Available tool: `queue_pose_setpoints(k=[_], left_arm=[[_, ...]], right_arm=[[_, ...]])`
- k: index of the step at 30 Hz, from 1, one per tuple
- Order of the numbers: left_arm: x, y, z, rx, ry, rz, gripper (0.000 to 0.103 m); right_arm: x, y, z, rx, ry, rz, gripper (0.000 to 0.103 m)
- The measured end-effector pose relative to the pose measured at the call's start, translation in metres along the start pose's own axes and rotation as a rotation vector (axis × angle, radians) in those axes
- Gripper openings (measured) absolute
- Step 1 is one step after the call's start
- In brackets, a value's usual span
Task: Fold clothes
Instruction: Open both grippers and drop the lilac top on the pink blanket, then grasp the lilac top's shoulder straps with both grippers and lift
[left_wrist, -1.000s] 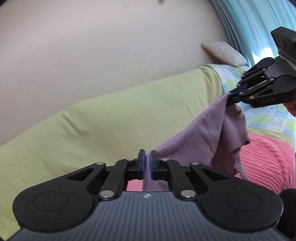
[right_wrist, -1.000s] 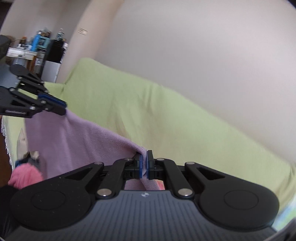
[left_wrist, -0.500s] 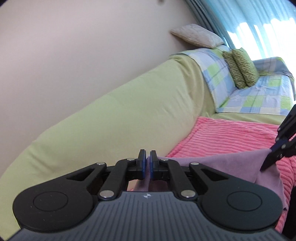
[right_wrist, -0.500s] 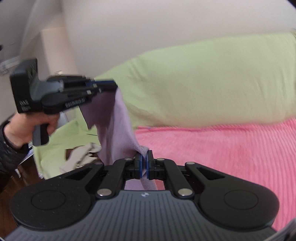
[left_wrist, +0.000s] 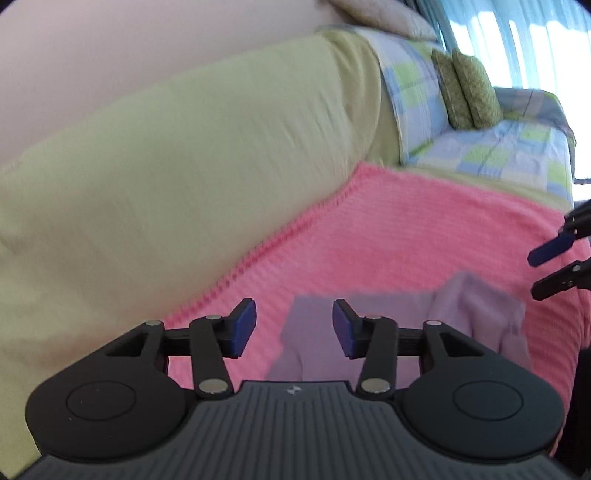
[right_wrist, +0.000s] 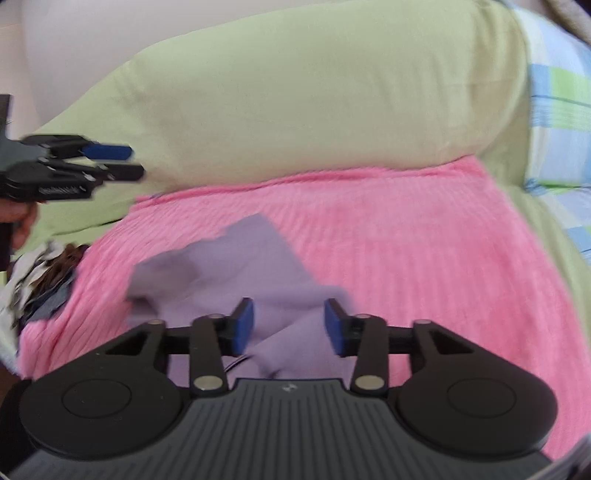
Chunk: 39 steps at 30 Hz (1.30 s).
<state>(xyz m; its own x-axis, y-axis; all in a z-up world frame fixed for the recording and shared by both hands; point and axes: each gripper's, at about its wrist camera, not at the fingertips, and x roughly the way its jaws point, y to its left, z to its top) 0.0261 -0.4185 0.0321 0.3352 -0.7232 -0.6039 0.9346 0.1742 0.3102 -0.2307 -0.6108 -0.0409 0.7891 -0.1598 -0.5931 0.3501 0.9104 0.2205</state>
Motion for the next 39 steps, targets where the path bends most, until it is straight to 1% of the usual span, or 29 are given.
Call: queue_pose_setpoints(k=[1, 3, 5, 7, 8, 10, 12, 15, 17, 19, 20, 21, 23, 24, 28, 30, 32, 35, 36, 39], left_arm=[[0.005, 0.001, -0.013, 0.005, 0.03, -0.01, 0.052], [0.013, 0.004, -0.039, 0.026, 0.084, -0.028, 0.052], [0.015, 0.004, -0.053, 0.061, 0.102, -0.025, 0.052], [0.016, 0.004, -0.073, 0.151, 0.097, -0.012, 0.052], [0.016, 0.003, -0.075, 0.166, 0.095, -0.012, 0.052], [0.014, 0.002, -0.092, 0.276, 0.071, -0.002, 0.052], [0.016, 0.0, -0.099, 0.32, 0.064, 0.0, 0.052], [0.021, 0.002, -0.111, 0.322, 0.063, -0.011, 0.052], [0.024, 0.006, -0.117, 0.298, 0.061, -0.014, 0.052], [0.025, 0.009, -0.122, 0.267, 0.057, -0.013, 0.053], [0.025, 0.01, -0.123, 0.261, 0.055, -0.012, 0.053], [0.025, 0.011, -0.125, 0.257, 0.052, -0.014, 0.053], [0.025, 0.012, -0.127, 0.254, 0.044, -0.015, 0.054], [0.025, 0.013, -0.128, 0.255, 0.038, -0.017, 0.054], [0.022, 0.021, -0.128, 0.271, -0.002, -0.023, 0.055], [0.023, 0.023, -0.128, 0.293, -0.01, -0.036, 0.057], [0.025, 0.025, -0.128, 0.318, -0.016, -0.044, 0.057], [0.029, 0.022, -0.128, 0.386, -0.025, -0.057, 0.058], [0.03, 0.02, -0.129, 0.408, -0.029, -0.062, 0.058], [0.038, 0.015, -0.13, 0.498, -0.028, -0.038, 0.058]], right_arm=[[0.002, 0.006, -0.005, -0.036, 0.02, 0.021, 0.051], [0.018, 0.03, -0.02, -0.154, 0.059, 0.035, 0.051], [0.032, 0.05, -0.025, -0.256, 0.074, 0.021, 0.051], [0.039, 0.068, -0.032, -0.362, 0.063, -0.005, 0.051], [0.041, 0.077, -0.035, -0.419, 0.057, -0.014, 0.051], [0.042, 0.092, -0.041, -0.515, 0.052, -0.023, 0.051], [0.04, 0.107, -0.05, -0.617, 0.053, -0.035, 0.051], [0.043, 0.129, -0.067, -0.764, 0.075, -0.053, 0.051], [0.05, 0.142, -0.076, -0.846, 0.092, -0.064, 0.051], [0.054, 0.15, -0.08, -0.871, 0.096, -0.056, 0.049], [0.057, 0.156, -0.082, -0.881, 0.097, -0.047, 0.045], [0.061, 0.16, -0.083, -0.898, 0.093, -0.055, 0.042], [0.068, 0.168, -0.087, -0.947, 0.087, -0.085, 0.039], [0.069, 0.17, -0.087, -0.951, 0.085, -0.089, 0.034], [0.069, 0.173, -0.081, -0.944, 0.074, -0.093, 0.026], [0.068, 0.173, -0.078, -0.935, 0.071, -0.091, 0.023], [0.063, 0.169, -0.069, -0.867, 0.077, -0.057, 0.022], [0.059, 0.161, -0.06, -0.779, 0.074, -0.03, 0.019], [0.058, 0.159, -0.058, -0.766, 0.072, -0.029, 0.017], [0.057, 0.155, -0.055, -0.762, 0.056, -0.047, 0.014]])
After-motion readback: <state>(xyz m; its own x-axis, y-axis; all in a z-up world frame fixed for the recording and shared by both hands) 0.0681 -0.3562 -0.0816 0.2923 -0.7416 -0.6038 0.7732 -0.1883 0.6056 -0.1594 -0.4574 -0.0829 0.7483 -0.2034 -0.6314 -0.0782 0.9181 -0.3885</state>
